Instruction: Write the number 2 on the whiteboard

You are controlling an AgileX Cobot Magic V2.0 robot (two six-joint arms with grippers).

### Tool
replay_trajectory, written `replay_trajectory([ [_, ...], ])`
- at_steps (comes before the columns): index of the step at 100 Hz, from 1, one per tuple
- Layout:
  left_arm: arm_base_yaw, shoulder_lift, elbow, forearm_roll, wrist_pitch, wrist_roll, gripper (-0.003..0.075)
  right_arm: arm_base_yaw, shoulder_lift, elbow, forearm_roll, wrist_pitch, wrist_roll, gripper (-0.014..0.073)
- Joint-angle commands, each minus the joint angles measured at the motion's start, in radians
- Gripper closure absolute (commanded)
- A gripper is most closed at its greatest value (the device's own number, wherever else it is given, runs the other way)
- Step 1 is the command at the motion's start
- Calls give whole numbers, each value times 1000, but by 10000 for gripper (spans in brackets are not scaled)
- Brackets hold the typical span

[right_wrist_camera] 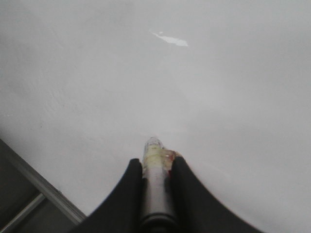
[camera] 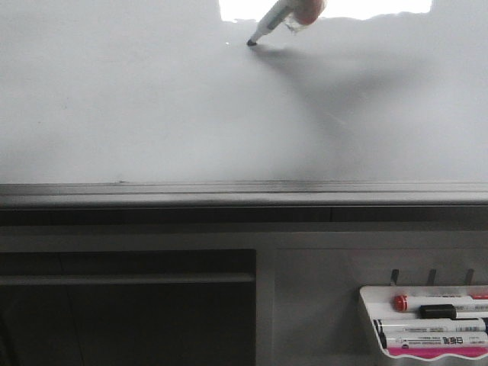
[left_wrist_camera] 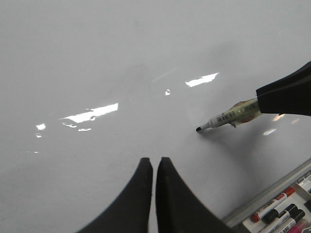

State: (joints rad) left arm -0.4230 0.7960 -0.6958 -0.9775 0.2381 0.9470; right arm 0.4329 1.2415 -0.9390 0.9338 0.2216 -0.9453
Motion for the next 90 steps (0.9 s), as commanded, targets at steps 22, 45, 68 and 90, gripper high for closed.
replay_trajectory([
  [22,1,-9,-27,-24,-47,-1,740,-19,-64,17,13,-168,-12,646],
  [45,1,-9,-27,-26,-47,-1,740,-64,-168,134,57,-231,-12,647],
  [68,1,-9,-27,-31,-47,-1,740,-72,-173,193,61,-102,-12,647],
  [90,1,-9,-27,-49,-47,-1,740,-22,-100,193,61,-56,-12,647],
])
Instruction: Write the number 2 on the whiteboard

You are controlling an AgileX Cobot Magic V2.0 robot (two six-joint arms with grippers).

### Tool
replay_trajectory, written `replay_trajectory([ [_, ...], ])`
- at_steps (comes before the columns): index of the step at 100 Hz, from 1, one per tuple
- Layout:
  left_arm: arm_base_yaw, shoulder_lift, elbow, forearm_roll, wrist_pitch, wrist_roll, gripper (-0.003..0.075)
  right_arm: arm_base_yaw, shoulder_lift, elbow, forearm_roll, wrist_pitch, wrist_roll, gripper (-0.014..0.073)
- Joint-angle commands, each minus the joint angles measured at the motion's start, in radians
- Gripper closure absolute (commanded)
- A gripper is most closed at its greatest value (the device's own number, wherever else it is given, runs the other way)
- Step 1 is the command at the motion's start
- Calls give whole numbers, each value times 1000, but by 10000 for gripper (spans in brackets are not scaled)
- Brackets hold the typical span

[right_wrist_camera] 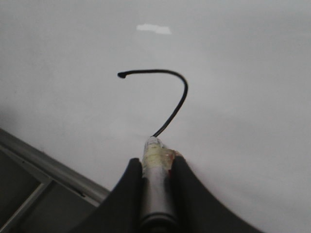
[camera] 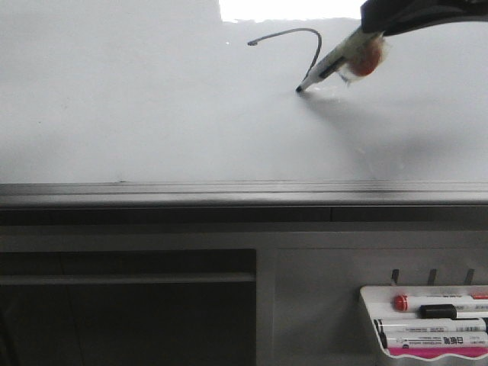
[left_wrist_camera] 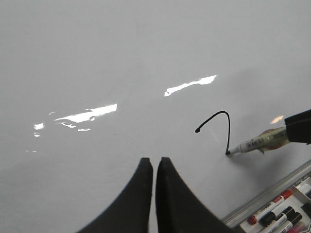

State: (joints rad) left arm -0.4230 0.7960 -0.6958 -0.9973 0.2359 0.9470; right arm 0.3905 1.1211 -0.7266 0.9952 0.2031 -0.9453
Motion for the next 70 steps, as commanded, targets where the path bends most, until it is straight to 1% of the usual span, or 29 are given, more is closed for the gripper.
replay_trajectory([
  [1,1,-9,-27,-29,-44,-1,740,23,20,-19,0,-39,-12,647],
  [18,1,-9,-27,-29,-44,-1,740,106,55,-19,0,-97,-12,647],
  [32,1,-11,-27,-31,-44,-1,740,112,53,-19,0,-118,-12,646],
  [50,1,-15,-27,-34,-44,-1,740,61,27,-11,2,-92,1,646],
  [70,1,-15,-27,-34,-44,-1,740,-34,-63,53,7,-82,0,645],
])
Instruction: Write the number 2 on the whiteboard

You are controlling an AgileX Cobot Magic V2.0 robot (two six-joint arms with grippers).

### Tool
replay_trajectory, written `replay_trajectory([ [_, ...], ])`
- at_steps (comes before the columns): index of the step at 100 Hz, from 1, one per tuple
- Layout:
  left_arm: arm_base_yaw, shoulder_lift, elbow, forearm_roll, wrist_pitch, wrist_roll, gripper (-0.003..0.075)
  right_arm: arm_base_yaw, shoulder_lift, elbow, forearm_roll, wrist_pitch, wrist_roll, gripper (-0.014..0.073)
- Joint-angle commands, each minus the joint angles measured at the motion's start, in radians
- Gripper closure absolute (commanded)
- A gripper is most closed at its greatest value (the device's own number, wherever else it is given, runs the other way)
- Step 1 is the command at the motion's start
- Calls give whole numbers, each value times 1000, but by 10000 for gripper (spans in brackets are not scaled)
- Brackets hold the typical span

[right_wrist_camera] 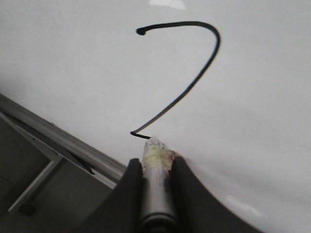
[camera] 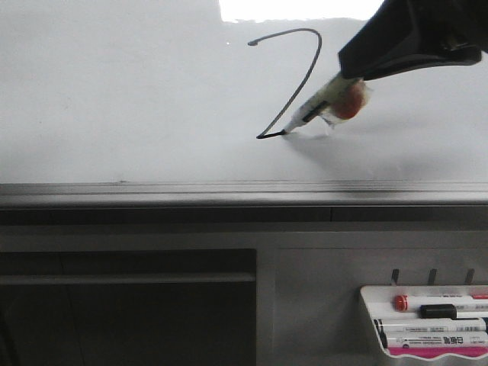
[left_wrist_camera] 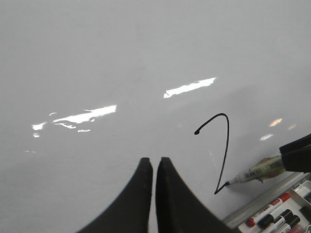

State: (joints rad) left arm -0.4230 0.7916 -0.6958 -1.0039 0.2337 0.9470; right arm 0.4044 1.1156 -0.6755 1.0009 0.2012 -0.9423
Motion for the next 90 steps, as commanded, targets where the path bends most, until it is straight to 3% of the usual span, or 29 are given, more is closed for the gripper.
replay_trajectory([
  [1,1,-10,-27,-27,-42,-1,740,-51,-62,5,1,-77,-3,645],
  [10,1,-10,-27,-27,-42,-1,740,-93,-113,28,10,-37,-3,645],
  [32,-14,-10,-27,-41,-35,-1,740,-105,-243,-10,33,232,-3,645],
  [58,-136,31,-41,-71,17,51,731,-105,-231,-132,36,490,-3,645],
  [68,-216,72,-51,-71,39,105,645,-105,-188,-188,36,561,-3,645],
  [80,-303,131,-69,-71,37,123,456,-105,-136,-245,34,631,-3,645],
  [90,-363,181,-85,-71,37,132,358,-105,-100,-281,32,685,-3,645],
])
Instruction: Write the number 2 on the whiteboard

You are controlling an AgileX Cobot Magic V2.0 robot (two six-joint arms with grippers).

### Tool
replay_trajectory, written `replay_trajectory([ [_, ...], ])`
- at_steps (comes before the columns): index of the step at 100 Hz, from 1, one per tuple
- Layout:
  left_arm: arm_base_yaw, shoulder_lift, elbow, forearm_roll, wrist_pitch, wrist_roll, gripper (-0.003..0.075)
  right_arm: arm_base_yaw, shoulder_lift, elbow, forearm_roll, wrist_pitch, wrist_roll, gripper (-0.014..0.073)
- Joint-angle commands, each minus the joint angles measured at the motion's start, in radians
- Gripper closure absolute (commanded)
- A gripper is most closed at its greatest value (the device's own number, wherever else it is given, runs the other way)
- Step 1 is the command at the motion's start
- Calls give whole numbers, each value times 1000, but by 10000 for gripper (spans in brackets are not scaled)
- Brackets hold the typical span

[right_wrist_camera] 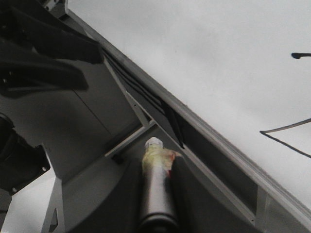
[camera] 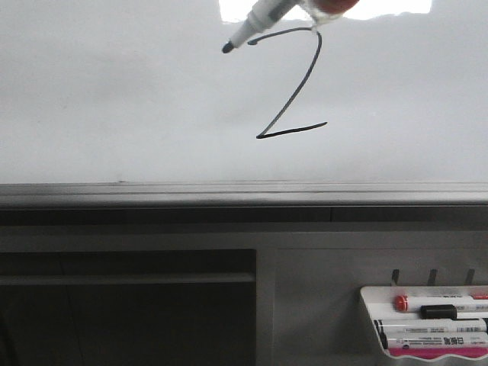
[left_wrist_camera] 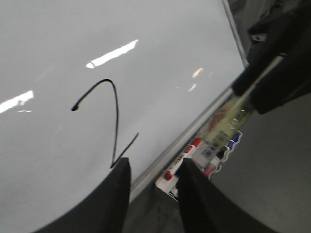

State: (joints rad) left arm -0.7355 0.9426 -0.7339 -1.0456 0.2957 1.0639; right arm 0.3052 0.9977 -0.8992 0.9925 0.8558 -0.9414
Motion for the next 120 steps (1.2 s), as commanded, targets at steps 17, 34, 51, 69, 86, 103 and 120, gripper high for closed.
replay_trajectory([
  [17,-115,112,-67,-30,-27,60,351,-5,58,-97,34,110,-4,645],
  [34,-147,173,-92,-27,-27,74,351,-5,66,-97,31,127,-4,645],
  [51,-147,194,-102,-27,-35,88,353,-5,66,-97,31,134,-4,645],
  [69,-147,199,-102,-27,-35,92,512,-5,68,-97,31,138,-4,645],
  [86,-147,199,-102,-26,-35,96,738,-5,68,-97,31,140,-4,645],
  [103,-147,199,-102,-26,-39,99,741,-5,68,-97,38,145,-4,620],
  [120,-147,199,-102,-28,-80,99,741,-5,68,-97,38,143,-7,277],
])
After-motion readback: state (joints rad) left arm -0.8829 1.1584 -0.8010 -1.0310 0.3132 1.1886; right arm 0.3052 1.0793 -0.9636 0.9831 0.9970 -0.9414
